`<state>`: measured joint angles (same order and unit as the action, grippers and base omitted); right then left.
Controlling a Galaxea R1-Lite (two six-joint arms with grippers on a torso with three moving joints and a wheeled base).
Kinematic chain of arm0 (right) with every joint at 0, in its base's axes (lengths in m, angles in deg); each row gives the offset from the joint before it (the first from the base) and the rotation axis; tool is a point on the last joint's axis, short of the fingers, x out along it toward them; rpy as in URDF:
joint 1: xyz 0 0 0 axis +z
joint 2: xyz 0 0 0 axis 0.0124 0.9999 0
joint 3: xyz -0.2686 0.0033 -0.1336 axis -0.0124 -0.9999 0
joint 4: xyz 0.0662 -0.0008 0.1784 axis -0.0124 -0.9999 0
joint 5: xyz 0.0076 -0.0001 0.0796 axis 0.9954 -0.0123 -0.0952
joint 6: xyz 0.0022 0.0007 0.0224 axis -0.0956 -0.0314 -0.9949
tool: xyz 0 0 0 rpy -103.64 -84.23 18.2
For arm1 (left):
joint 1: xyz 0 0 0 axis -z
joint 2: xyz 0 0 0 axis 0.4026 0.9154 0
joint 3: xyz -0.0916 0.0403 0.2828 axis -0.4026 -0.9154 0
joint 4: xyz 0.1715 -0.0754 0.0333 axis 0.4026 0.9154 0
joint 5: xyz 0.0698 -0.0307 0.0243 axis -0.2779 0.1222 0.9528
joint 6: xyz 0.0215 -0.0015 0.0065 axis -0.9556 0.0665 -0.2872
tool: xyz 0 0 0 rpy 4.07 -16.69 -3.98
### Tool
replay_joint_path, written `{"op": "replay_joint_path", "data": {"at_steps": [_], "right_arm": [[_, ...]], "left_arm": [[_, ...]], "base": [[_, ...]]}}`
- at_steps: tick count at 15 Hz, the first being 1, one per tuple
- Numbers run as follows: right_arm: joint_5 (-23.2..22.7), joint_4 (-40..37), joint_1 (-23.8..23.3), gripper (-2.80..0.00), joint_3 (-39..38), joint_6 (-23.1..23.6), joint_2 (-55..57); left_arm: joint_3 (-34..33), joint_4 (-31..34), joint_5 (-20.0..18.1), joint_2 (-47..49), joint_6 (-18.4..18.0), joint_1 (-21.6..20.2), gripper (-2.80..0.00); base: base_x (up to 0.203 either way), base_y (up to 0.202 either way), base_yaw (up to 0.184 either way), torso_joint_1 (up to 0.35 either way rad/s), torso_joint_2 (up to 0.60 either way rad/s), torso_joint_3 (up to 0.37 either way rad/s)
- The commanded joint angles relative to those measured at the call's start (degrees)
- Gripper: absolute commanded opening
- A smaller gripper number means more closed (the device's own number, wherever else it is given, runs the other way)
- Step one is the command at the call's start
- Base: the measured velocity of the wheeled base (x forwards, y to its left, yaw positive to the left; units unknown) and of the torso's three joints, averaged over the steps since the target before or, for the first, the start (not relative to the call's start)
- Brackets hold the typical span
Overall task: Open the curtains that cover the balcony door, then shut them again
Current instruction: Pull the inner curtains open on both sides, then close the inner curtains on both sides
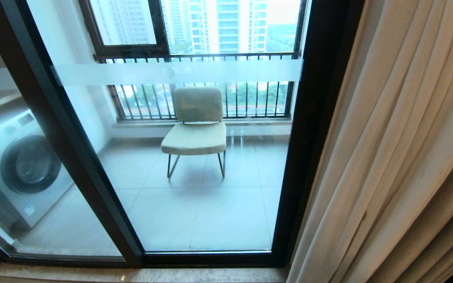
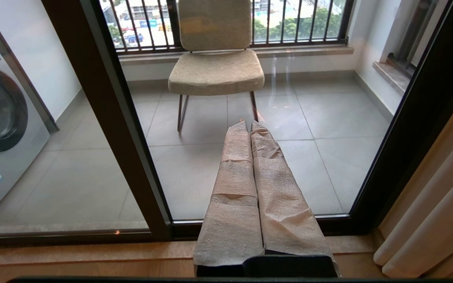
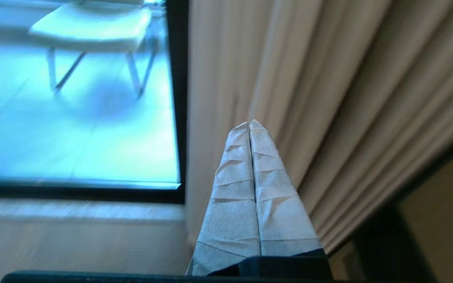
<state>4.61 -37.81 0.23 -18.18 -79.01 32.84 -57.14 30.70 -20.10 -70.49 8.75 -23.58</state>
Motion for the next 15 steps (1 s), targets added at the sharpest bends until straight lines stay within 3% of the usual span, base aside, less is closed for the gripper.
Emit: {"op": "replay_joint_path", "data": {"at_steps": [1, 3, 8, 15], "right_arm": [[-2.3, -5.11, 0.65, -2.8, 0.29, -0.35, -6.31], [-2.25, -4.97, 0.61, -2.8, 0.2, -0.66, -6.31], [-1.62, -4.69, 0.57, -2.8, 0.11, -8.36, -6.31], [-1.51, -4.58, 0.65, -2.8, 0.02, -8.44, -6.31]], "left_arm": [[-0.01, -0.02, -0.02, -0.02, -0.02, 0.02, -2.8], [-0.01, -0.02, -0.02, -0.02, -0.02, 0.02, -2.8], [-0.01, -0.02, -0.02, -0.02, -0.02, 0.02, -2.8], [-0.01, -0.02, -0.02, -0.02, -0.02, 0.02, -2.8]], "base": [[0.0, 0.0, 0.0, 0.0, 0.0, 0.0], [0.0, 0.0, 0.0, 0.0, 0.0, 0.0], [0.0, 0.0, 0.0, 0.0, 0.0, 0.0], [0.0, 0.0, 0.0, 0.0, 0.0, 0.0]]}}
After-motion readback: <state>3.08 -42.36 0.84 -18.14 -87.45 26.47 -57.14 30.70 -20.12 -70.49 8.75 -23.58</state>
